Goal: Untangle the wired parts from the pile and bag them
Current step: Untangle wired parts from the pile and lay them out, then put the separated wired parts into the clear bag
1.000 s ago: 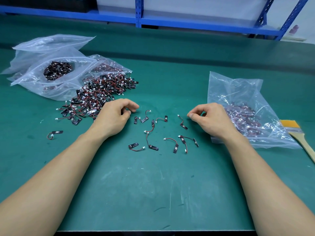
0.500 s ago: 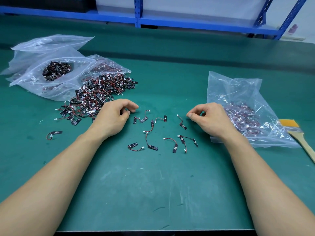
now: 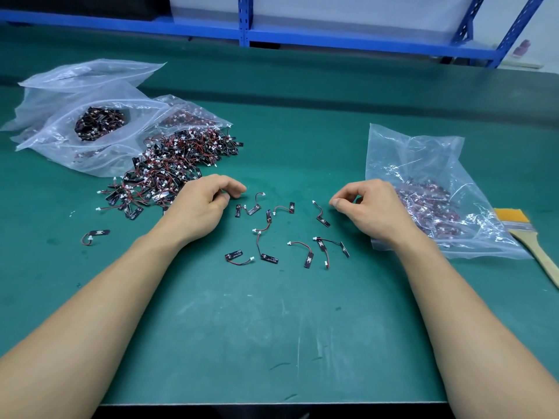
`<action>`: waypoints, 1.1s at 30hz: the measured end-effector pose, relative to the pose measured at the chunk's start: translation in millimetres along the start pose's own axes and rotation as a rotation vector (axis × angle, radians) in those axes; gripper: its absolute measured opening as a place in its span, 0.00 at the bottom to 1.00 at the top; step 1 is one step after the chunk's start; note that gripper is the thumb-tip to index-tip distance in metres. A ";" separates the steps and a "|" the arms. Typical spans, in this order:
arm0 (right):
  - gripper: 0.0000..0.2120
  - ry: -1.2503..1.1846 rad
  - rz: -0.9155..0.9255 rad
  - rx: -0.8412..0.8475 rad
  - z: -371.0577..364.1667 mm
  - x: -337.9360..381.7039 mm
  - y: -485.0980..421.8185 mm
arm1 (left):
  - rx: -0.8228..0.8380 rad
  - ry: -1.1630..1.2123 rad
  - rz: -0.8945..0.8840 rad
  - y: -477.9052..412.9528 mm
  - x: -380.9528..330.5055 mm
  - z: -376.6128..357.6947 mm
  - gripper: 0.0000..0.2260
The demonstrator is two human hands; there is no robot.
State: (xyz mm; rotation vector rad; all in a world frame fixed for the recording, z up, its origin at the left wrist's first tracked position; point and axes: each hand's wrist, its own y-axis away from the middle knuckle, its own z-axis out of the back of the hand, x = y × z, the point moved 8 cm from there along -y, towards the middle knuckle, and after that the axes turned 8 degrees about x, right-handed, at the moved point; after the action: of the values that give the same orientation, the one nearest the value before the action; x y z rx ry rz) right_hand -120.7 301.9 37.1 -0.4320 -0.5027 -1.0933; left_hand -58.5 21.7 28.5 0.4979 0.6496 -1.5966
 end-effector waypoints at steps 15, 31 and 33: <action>0.08 -0.017 0.001 0.005 -0.7 -3.3 -2.1 | 0.003 0.052 0.023 0.4 0.1 -2.7 0.14; 0.10 -0.030 -0.003 0.002 0.5 -1.1 -0.1 | 0.127 -0.082 -0.073 0.4 -7.1 -12.5 0.12; 0.10 -0.032 -0.003 0.002 0.5 -1.4 -0.4 | 0.129 -0.071 -0.064 0.5 -7.1 -12.5 0.13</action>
State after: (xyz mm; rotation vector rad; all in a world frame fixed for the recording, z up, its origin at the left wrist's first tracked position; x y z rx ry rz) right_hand -121.7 303.0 36.8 -0.4481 -0.5327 -1.0898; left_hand -57.8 35.3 23.8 0.5173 0.5157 -1.7166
